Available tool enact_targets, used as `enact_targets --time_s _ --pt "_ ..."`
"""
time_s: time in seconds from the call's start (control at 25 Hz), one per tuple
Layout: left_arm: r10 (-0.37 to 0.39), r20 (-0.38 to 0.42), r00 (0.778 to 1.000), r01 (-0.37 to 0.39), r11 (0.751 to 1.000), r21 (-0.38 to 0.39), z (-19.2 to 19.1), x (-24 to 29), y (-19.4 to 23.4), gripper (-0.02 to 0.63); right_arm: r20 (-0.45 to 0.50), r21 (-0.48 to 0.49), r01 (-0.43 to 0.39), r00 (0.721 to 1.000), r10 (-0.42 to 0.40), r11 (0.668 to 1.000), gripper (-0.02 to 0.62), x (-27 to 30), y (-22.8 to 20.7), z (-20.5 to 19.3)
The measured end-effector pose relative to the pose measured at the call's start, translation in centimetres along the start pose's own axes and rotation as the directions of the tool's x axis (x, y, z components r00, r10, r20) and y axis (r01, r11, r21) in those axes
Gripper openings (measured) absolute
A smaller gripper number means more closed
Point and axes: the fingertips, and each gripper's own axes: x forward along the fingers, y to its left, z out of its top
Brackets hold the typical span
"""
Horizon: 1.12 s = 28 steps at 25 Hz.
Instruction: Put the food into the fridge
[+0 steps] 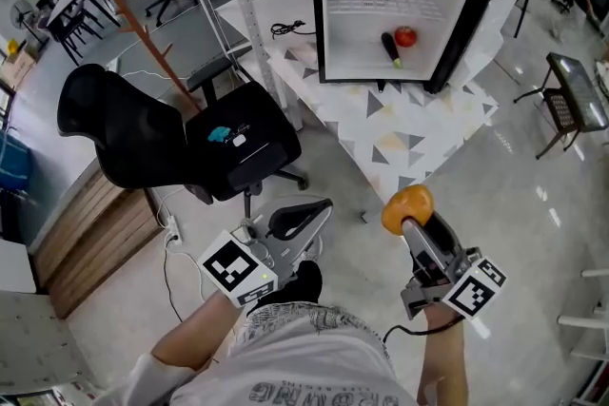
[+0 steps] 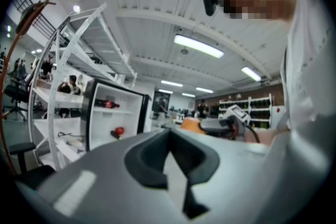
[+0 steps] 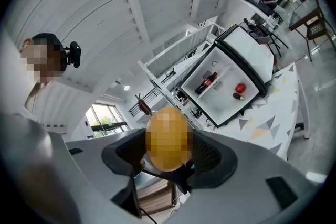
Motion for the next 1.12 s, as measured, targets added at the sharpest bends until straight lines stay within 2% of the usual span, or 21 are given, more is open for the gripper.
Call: enact_targets --time_s 1.12 --pt "-0.047 -0.029 0.998 0.045 0.997 -0.067 1.6 7.2 21.1 0.006 -0.032 0.007 0.107 0.994 -0.107 0.994 0.256 18.5 -7.8 6.3"
